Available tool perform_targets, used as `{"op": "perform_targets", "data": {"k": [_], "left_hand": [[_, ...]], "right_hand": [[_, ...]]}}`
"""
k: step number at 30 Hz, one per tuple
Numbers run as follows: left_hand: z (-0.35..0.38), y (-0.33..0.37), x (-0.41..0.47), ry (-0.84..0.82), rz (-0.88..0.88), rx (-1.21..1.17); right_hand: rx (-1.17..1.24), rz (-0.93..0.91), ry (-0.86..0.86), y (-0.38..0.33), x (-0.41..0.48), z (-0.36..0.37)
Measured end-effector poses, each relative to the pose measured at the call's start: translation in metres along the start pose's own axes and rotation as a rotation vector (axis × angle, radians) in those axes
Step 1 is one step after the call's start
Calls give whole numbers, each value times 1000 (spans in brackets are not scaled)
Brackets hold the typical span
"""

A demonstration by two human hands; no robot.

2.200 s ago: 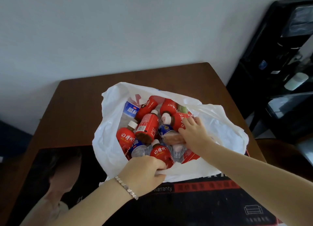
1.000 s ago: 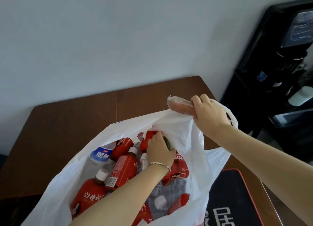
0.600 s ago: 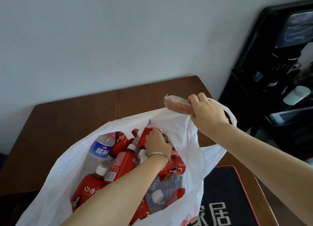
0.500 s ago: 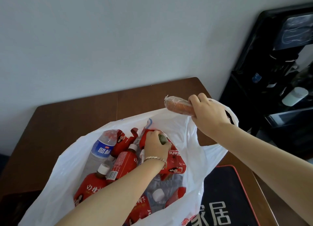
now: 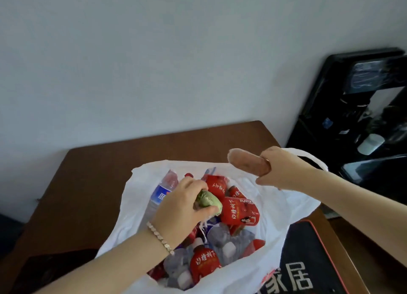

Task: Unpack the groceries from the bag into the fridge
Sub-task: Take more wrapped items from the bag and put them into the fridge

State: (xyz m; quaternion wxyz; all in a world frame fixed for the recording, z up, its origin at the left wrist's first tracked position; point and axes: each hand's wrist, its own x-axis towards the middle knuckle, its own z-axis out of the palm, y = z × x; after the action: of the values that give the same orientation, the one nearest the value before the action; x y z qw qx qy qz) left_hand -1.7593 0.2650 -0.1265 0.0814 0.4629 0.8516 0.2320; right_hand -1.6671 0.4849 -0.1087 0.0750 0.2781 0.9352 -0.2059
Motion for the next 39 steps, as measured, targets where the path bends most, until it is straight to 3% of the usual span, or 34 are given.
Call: {"op": "perform_targets", "data": {"k": [5, 10, 20, 28, 32, 39], "left_hand": [[-45, -3, 6, 24, 179, -92], [-56, 16, 14, -35, 393, -151], [36, 185, -52, -406, 831, -208], [145, 385, -224, -838, 1106, -283], [196, 483, -353, -1025, 1117, -302], [244, 624, -556, -1171, 1277, -371]], "right_hand": [[45, 116, 130, -40, -44, -7], [303, 343, 167, -45, -105, 0], [369, 933, 358, 38, -356, 43], [528, 1458, 626, 65, -659, 129], [483, 1728, 639, 62, -815, 175], [403, 2085, 640, 46, -1031, 213]]}}
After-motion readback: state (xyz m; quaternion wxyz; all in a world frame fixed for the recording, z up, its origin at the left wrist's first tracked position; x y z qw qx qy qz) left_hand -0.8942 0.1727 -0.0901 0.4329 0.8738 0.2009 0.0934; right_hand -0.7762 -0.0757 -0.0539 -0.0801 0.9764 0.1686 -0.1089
